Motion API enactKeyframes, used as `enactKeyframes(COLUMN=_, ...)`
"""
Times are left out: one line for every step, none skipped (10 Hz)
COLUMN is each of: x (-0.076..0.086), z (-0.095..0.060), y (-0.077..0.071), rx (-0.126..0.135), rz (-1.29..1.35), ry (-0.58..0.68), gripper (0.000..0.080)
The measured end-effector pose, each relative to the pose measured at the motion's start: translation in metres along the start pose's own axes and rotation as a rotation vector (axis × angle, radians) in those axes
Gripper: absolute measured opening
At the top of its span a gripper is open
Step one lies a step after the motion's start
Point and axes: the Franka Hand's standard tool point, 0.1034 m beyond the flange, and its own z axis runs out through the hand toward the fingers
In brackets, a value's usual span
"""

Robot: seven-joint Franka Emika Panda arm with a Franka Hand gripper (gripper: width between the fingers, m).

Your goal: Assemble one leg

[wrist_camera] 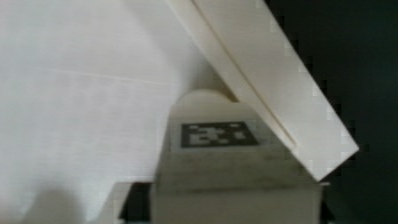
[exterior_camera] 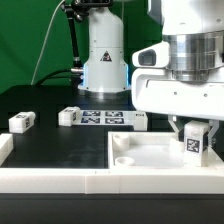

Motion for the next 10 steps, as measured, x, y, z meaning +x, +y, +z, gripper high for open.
enactKeyframes(x=0.0007, z=0.0001, y=0.0013, rx=0.013, rz=0.117, ry=0.008, gripper=0.029)
enactKeyframes(x=0.0002, z=0.0, y=0.0034, rx=0.035, rz=0.245, ry=0.007, gripper=0.029)
enactKeyframes(x=0.0005, z=0.0, y=0.0036, rx=0.039, rz=0.367, ry=0.006, gripper=0.0291)
enactKeyframes(x=0.0002, z=-0.0002, y=0.0039, rx=0.048, rz=0.466, ry=0.002, gripper=0.0291)
enactKeyframes(x=-0.0007, z=-0.0003, y=0.0041, rx=0.051, rz=0.568, ry=0.002, gripper=0.0291)
enactKeyframes(x=-0.0011, z=-0.0003, y=0.0041, rx=0.051, rz=0.698, ry=0.002, gripper=0.0291)
enactKeyframes(x=-0.0018, z=-0.0003, y=0.0038, rx=0.053, rz=0.825, ry=0.004, gripper=0.0291)
enactKeyframes(x=-0.0022, z=-0.0004, y=0.0039, rx=0.053, rz=0.915, ry=0.006, gripper=0.0291)
enactKeyframes(x=-0.0022, z=-0.0005, y=0.0041, rx=0.053, rz=0.96, ry=0.002, gripper=0.0291)
enactKeyframes(x=-0.0022, z=-0.0008, y=0.0042, rx=0.052, rz=1.011, ry=-0.002, gripper=0.0291)
